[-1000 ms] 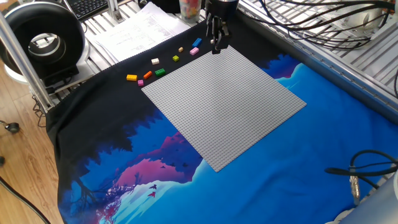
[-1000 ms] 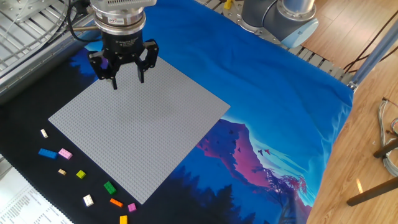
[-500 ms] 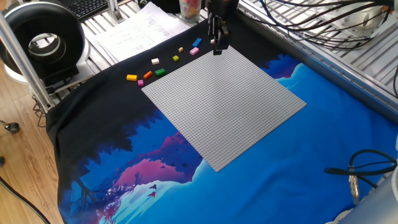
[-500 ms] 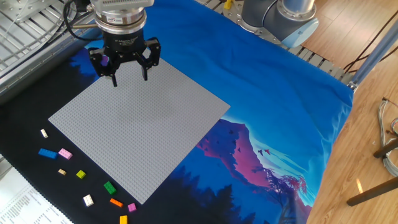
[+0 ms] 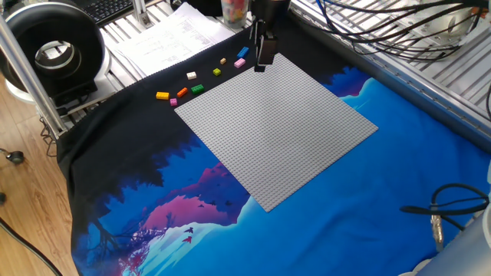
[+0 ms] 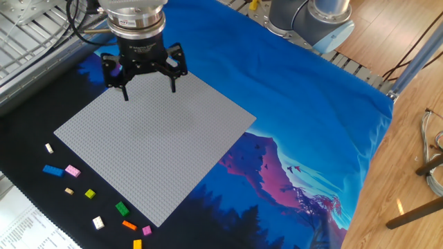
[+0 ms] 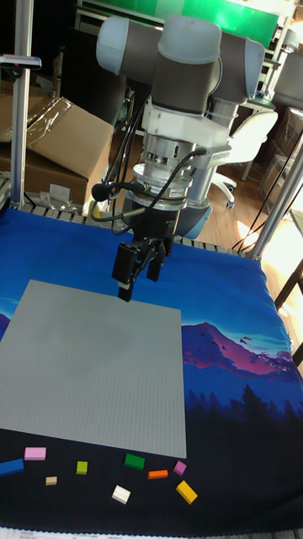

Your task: Build with small Lego blocks

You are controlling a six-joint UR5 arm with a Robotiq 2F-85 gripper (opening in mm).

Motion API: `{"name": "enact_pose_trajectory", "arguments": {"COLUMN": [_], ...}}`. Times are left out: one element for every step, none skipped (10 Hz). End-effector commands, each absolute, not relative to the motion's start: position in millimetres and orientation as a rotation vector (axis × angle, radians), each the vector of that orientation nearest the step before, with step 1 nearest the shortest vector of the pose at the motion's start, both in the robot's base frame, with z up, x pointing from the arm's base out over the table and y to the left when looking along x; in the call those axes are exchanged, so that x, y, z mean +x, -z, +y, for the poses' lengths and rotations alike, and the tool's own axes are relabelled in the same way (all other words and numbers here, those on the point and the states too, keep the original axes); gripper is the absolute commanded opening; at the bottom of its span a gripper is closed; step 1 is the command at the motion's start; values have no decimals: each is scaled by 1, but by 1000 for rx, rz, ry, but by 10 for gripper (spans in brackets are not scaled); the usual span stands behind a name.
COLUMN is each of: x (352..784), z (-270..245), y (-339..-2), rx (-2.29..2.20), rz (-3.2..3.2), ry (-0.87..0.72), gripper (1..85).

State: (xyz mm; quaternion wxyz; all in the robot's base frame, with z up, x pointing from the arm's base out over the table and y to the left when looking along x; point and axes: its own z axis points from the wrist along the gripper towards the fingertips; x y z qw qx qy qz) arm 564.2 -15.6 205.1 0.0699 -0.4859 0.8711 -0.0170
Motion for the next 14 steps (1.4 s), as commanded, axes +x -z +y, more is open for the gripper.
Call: {"name": "enact_pose_trajectory", "arguments": {"x": [570, 572, 581, 591, 601, 609, 616, 623, 629, 635, 642, 642, 642, 640], "z": [-48, -60, -73, -86, -100, -112, -123, -135, -147, -157, -159, -150, -148, -143], "y": [-205, -205, -204, -200, -196, -189, -179, -169, -157, -148, -137, -137, -137, -137], "rx": [-1744, -1781, -1818, -1859, -1881, -1891, -1907, -1928, -1959, -1999, -2008, -1998, -2018, -1983], "rz": [2510, 2507, 2482, 2450, 2421, 2393, 2356, 2316, 2278, 2250, 2233, 2216, 2193, 2216], "ry": [171, 156, 153, 149, 156, 170, 161, 176, 189, 220, 213, 175, 163, 131], "gripper": [850, 850, 850, 850, 850, 850, 850, 850, 850, 850, 850, 850, 850, 850]}}
